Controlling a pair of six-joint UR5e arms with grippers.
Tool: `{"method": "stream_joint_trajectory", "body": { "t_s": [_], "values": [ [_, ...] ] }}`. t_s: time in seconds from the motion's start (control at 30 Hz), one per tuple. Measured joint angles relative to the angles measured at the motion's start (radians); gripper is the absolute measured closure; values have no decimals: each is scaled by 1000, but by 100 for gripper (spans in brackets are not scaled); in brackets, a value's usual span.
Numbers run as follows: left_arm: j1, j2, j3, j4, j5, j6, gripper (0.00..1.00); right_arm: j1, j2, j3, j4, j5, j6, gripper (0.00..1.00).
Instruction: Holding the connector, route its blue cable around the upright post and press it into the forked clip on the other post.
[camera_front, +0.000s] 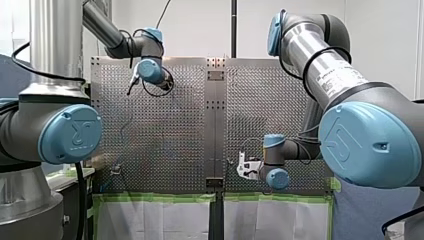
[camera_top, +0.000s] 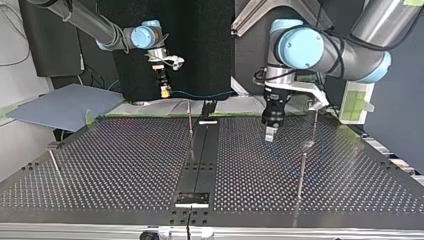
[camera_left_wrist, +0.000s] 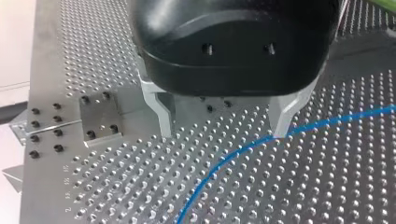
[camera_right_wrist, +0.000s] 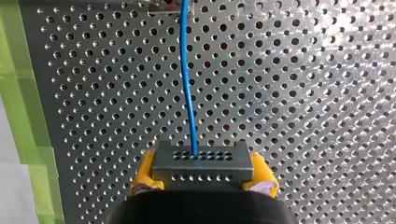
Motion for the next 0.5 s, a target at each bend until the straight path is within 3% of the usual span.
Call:
{"method": "stream_joint_trajectory", "body": {
  "t_s": [0.5],
  "values": [
    [37, -12, 28, 122, -17, 56, 0, 0, 0, 0, -4, 0, 0, 100]
  ]
}}
